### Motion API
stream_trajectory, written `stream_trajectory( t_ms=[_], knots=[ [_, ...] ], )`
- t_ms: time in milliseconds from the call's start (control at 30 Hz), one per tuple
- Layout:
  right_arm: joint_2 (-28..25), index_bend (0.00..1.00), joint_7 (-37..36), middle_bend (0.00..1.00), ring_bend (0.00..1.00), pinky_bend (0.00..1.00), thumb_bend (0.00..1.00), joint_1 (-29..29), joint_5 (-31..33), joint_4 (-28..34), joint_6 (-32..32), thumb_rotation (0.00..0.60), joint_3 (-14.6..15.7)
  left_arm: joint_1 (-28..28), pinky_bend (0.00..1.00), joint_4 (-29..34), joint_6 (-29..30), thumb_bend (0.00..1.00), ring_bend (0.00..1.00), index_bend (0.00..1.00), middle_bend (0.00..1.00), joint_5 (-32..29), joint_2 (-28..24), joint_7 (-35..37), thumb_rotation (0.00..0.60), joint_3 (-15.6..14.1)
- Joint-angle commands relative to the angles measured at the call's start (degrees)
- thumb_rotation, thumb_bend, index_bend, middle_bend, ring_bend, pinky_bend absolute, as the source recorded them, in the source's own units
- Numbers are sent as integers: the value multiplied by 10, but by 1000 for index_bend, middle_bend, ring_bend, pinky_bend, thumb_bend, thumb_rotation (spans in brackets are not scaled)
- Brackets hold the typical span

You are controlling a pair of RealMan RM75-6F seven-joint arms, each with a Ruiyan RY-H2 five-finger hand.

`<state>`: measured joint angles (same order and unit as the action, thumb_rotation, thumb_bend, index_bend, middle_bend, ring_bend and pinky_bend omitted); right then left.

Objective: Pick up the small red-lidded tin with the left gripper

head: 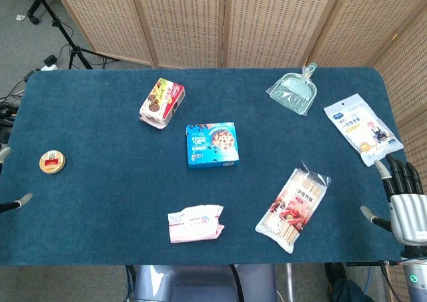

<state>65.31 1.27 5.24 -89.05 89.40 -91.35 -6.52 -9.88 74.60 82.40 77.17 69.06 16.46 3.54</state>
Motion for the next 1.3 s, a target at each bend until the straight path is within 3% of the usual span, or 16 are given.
stream_trajectory(
  t_ms=[33,333,500,667,767,833,1000,1300],
  knots=[
    [-1,0,-1,0,0,0,0,0,3,3,1,600,-1,6,0,10,3,0,0,0,0,6,-8,2,600,-2],
    [-7,0,-14,0,0,0,0,1,7,13,11,600,1,5,0,3,-13,0,0,0,0,10,-7,0,600,4],
    [-10,0,-20,0,0,0,0,0,6,14,12,600,2,-21,0,-9,-78,0,0,0,0,1,-11,-27,600,1],
    [-12,0,-33,0,0,0,0,1,9,14,15,600,0,-85,0,-68,-226,0,0,0,0,-34,-6,2,600,14],
    [-14,0,-41,0,0,0,0,4,16,14,27,600,0,-154,0,-164,-390,0,0,0,0,-42,20,56,600,9],
    [-14,0,-42,0,0,0,0,5,18,14,29,600,0,-174,0,-205,-430,0,0,0,0,-23,36,102,600,4],
    [-13,0,-41,0,0,0,0,5,21,14,31,600,0,-187,0,-283,-447,0,0,0,0,4,73,180,600,-2],
    [-9,0,-37,0,0,0,0,8,24,11,38,600,0,-203,0,-375,-464,0,0,0,0,37,116,257,600,-17]
  ],
)
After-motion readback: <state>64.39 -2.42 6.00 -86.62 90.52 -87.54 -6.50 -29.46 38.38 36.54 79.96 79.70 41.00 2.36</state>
